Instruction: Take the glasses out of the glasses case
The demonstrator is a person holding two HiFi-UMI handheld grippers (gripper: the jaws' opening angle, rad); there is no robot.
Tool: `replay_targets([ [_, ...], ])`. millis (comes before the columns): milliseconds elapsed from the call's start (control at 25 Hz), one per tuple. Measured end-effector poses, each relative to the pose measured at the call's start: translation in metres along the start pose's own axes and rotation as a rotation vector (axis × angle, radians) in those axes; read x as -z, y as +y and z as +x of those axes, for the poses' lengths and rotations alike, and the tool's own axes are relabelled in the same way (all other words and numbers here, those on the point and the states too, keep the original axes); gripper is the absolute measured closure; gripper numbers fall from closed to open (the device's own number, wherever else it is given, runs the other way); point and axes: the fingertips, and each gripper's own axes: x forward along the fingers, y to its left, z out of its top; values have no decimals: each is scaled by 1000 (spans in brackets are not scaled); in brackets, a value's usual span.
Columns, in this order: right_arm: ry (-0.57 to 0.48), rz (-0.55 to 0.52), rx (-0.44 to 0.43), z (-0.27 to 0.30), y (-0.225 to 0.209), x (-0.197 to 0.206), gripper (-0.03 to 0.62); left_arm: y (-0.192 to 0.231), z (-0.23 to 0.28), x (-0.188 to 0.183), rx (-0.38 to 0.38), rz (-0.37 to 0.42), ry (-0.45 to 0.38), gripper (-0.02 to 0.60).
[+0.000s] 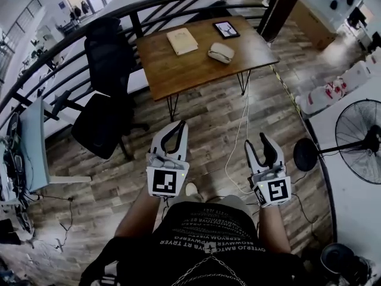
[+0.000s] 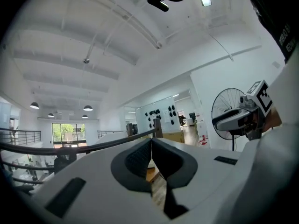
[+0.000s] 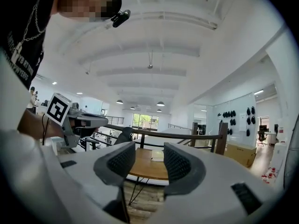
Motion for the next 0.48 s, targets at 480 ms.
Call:
replay_targets([
  [480,-23,8,21,-4,-8,-10,407,-1,4,-2,42,-112,0,553],
])
